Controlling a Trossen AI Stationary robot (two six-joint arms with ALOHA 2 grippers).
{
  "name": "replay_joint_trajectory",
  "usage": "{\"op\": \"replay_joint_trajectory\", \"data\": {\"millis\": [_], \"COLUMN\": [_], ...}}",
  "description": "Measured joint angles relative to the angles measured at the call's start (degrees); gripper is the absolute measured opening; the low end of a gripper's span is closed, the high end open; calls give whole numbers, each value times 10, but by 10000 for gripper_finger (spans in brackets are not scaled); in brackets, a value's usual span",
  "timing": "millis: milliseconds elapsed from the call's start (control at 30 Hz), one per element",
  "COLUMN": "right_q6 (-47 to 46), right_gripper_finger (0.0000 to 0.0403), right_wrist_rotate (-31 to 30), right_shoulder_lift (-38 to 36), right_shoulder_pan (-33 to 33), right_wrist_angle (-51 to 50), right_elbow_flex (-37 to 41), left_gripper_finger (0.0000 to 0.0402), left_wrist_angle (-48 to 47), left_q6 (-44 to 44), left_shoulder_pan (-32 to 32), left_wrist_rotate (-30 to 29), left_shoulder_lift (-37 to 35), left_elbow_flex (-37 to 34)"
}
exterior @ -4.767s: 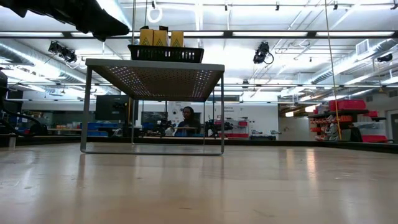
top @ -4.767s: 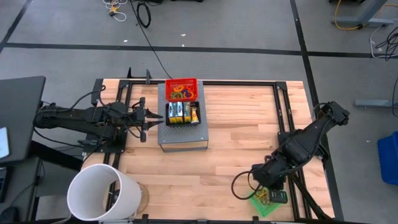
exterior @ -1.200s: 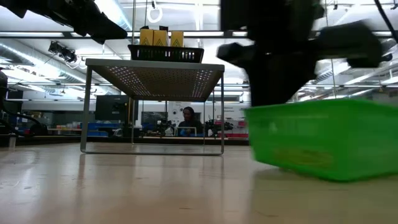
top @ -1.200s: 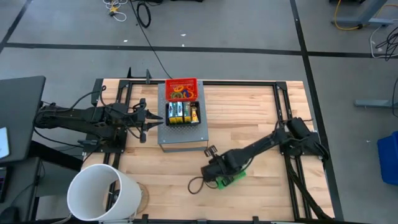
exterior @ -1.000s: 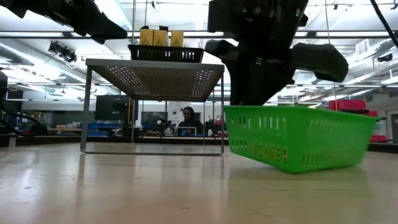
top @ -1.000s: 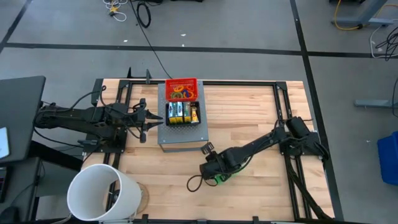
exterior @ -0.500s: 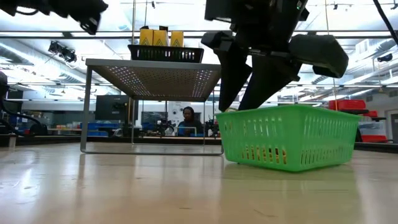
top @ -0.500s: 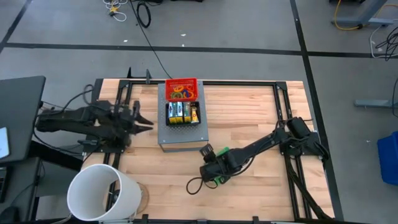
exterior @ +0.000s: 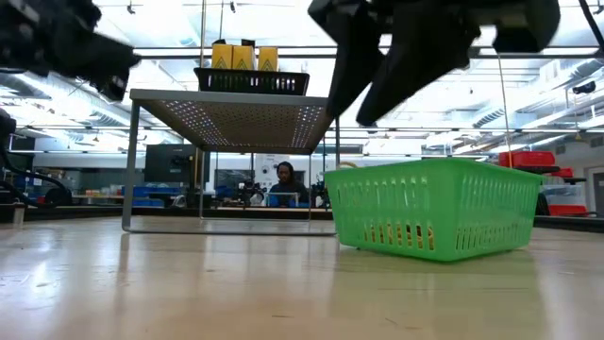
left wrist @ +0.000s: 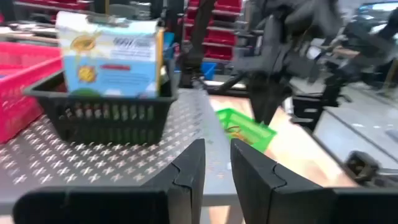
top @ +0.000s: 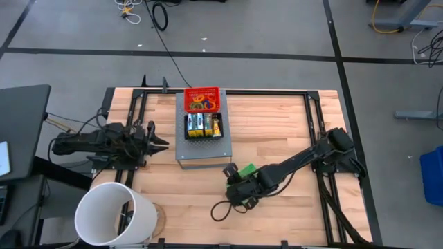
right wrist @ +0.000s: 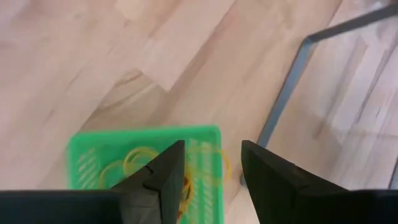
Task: Pick & Place Office Desk Supplies
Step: Put the green basket with the rubber bands on the shelf
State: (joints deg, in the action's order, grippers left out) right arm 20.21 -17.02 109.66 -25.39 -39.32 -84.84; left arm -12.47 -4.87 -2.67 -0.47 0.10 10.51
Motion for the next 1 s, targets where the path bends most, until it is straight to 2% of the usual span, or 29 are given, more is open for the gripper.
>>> {"op": "replay_joint_trajectory", "data": {"millis": [167, 300, 400, 567, 767, 1000], "right_q6": [-40, -140, -192, -170, -141, -130], "right_gripper_finger": [167, 167, 167, 176, 188, 188], "right_wrist_rotate": [35, 102, 108, 97, 56, 70], "right_shoulder_lift": [-52, -82, -79, -36, 3, 15], "right_shoulder_pan": [-11, -20, -30, -51, -48, -37], "right_wrist_angle": [-47, -100, -143, -156, -197, -198], "right_elbow_flex": [0, 0, -1, 0, 0, 0], "left_gripper_finger": [84, 84, 84, 84, 84, 84], "left_wrist_angle": [3, 14, 15, 18, 18, 15], "left_q6": [8, 13, 21, 26, 25, 26], "left_shoulder_pan": [0, 0, 0, 0, 0, 0], "left_wrist_rotate": [-41, -51, -56, -71, -85, -85], "left_shoulder_lift": [0, 0, 0, 0, 0, 0], "left_elbow_flex": [-31, -32, -32, -32, -32, -32]}}
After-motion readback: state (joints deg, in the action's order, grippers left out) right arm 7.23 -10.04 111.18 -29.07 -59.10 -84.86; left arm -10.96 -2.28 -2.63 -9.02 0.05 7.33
